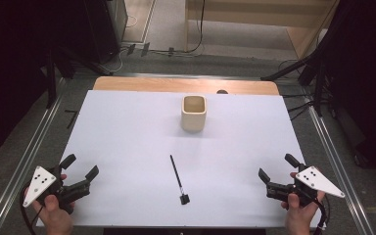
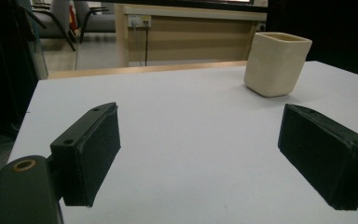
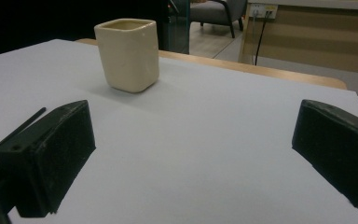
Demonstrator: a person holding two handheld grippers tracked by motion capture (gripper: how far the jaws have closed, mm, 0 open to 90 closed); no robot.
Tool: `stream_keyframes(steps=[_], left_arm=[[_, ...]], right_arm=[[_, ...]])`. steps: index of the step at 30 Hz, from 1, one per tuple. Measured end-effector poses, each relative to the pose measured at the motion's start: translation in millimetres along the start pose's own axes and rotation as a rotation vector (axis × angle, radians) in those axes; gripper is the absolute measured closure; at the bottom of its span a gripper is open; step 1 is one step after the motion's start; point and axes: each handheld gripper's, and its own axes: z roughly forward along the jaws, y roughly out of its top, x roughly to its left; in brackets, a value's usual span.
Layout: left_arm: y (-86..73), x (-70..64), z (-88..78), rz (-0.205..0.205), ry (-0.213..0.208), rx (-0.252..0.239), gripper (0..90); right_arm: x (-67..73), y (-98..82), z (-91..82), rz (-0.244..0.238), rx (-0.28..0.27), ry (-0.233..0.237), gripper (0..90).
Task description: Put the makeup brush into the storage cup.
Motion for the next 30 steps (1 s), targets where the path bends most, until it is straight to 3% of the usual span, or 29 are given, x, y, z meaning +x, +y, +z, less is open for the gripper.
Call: stream_keyframes(steps=[14, 17, 30], left_arm=[[1.5, -8.7, 5.7, -0.019, -0.001, 0.017, 14.0], [3.4, -18.8, 12.0, -0.005, 0.005, 0.032, 14.1], [7.4, -52.2, 37.3, 0.03, -0.075, 0.053, 14.1]], right_arm=[[1.3, -0.7, 2.4, -0.008, 0.015, 0.003, 0.0], [1.7, -1.1, 2.9, -0.006, 0.018, 0.006, 0.0], [5.0, -3.2, 7.2, -0.021, 0.03, 0.017, 0.0]])
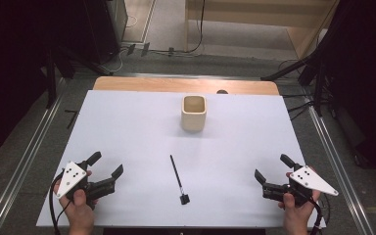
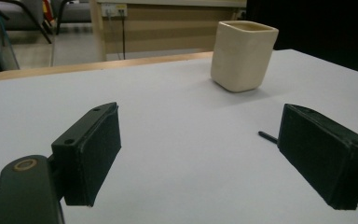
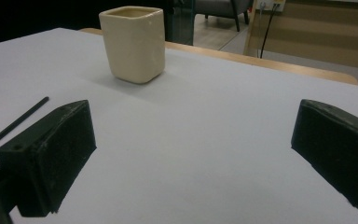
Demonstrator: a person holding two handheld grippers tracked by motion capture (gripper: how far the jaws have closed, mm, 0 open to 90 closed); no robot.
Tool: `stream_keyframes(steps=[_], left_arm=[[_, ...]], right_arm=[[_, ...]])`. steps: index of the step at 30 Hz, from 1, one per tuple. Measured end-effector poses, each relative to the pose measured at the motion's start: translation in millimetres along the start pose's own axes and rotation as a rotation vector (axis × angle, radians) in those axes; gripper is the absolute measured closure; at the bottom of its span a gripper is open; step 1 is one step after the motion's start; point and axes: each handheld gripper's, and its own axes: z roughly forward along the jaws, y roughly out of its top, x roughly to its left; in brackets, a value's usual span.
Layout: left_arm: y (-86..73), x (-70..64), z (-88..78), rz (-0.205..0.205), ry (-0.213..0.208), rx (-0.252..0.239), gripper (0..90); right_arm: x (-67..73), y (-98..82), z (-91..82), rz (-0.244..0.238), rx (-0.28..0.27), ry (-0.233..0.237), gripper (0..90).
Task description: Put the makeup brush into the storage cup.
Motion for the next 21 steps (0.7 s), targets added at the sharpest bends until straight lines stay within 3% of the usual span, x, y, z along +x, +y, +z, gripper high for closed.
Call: stream_keyframes(steps=[21], left_arm=[[9.9, -38.5, 32.7, 0.038, -0.089, 0.012, 14.2]], right_arm=[[2.6, -1.2, 3.1, -0.012, 0.01, 0.005, 0.1]])
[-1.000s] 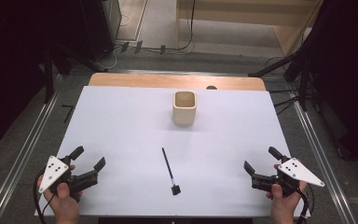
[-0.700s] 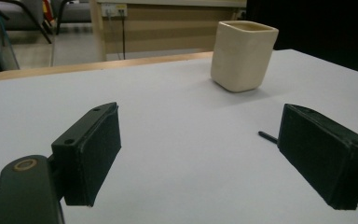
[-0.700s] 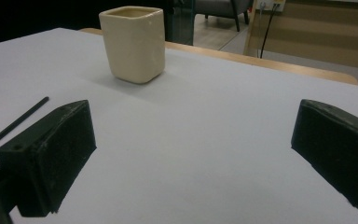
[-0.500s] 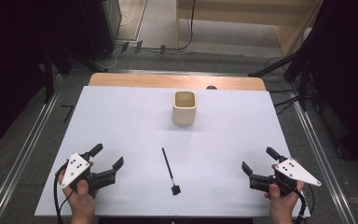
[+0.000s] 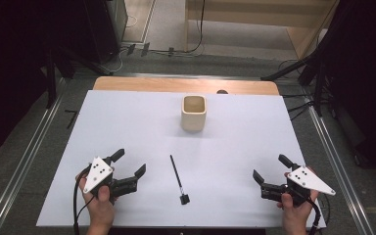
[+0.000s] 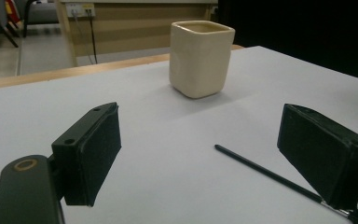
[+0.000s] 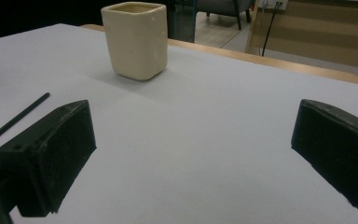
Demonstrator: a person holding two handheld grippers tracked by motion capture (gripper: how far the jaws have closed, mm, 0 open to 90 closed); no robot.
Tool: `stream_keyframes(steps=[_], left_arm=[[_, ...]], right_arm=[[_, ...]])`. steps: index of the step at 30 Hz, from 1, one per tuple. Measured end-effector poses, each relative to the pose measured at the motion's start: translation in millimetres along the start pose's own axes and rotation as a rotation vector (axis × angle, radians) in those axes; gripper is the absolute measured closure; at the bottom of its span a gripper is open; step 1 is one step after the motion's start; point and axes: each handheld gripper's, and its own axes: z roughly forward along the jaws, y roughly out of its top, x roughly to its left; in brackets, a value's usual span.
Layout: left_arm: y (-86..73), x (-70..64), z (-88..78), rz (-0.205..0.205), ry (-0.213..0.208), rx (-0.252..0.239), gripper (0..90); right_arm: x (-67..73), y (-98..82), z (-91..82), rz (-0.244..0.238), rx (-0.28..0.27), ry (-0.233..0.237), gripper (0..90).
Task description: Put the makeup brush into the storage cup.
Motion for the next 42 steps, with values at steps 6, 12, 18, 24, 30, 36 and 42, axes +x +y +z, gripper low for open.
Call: stream_keyframes(steps=[6, 12, 18, 24, 30, 36, 42], left_arm=[[3.0, -16.6, 18.5, 0.009, -0.042, 0.032, 14.2], [5.8, -30.7, 34.4, 0.023, -0.081, 0.066, 14.3], [7.9, -41.4, 50.9, 0.025, -0.111, 0.13, 14.3], [11.6, -48.4, 67.6, 0.002, -0.14, 0.264, 14.6], [14.0, -51.6, 82.0, -0.041, -0.117, 0.397, 14.8], [15.0, -58.9, 97.6, -0.04, -0.053, 0.573, 15.2], [13.8, -68.5, 112.4, -0.033, -0.005, 0.761, 12.5]], right_arm=[[1.1, -0.3, 0.4, -0.003, 0.006, 0.0, 0.1], [0.2, -0.5, 0.8, -0.002, 0.007, -0.002, 0.2], [0.2, -0.9, 1.3, 0.0, 0.013, -0.002, 0.2], [0.6, -1.1, 2.7, -0.001, 0.019, 0.0, 0.3], [0.6, -1.2, 3.1, 0.0, 0.024, 0.001, 0.3], [0.6, -1.5, 3.7, -0.001, 0.029, -0.001, 0.3], [0.5, -2.1, 4.8, 0.001, 0.035, -0.002, 0.3]])
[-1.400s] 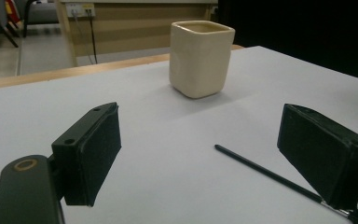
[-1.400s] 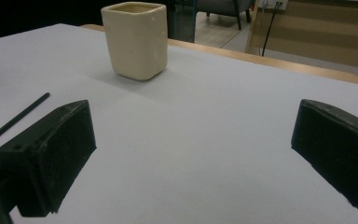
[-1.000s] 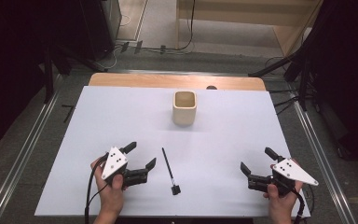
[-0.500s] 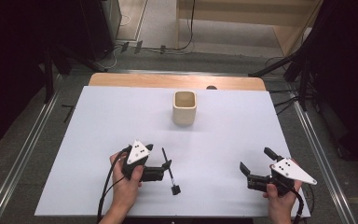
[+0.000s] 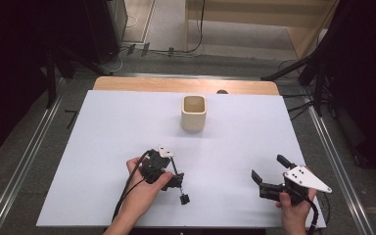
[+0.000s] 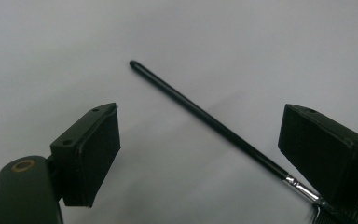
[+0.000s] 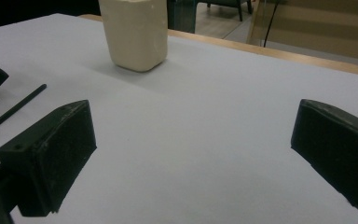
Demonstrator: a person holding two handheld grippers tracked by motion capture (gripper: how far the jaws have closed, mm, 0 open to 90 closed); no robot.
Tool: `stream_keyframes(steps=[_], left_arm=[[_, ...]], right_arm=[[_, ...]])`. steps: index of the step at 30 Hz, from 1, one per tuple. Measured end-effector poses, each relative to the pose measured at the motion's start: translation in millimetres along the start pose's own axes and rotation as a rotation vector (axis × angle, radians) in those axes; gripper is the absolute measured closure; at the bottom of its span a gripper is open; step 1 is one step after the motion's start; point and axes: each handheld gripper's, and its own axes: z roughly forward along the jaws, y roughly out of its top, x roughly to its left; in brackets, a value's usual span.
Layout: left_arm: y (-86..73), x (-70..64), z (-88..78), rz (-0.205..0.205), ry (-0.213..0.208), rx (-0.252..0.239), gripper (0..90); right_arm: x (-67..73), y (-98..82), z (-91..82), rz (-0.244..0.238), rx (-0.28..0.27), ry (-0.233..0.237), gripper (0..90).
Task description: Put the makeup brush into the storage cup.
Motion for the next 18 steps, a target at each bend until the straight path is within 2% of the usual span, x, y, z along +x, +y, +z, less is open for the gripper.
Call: stream_keyframes(steps=[3, 8, 10, 14, 18], left_arm=[[2.3, -3.0, 4.9, 0.001, -0.001, 0.056, 9.2], [3.3, -5.6, 8.1, -0.005, 0.003, 0.075, 8.4], [3.4, -8.4, 10.8, -0.004, 0.02, 0.092, 8.4], [3.1, -14.1, 12.1, 0.041, 0.073, 0.11, 11.0], [3.7, -13.2, 9.8, 0.057, 0.083, 0.118, 17.5]], right_arm=[[0.1, -0.2, 0.7, -0.004, 0.003, 0.0, 0.3], [0.5, -0.3, 1.2, -0.002, 0.007, -0.001, 0.3], [-0.1, -0.5, 1.6, -0.004, 0.008, -0.002, 0.3], [-0.2, -0.5, 1.6, -0.002, 0.009, -0.008, 0.3], [-0.4, -0.5, 1.2, 0.003, 0.013, -0.011, 0.3]])
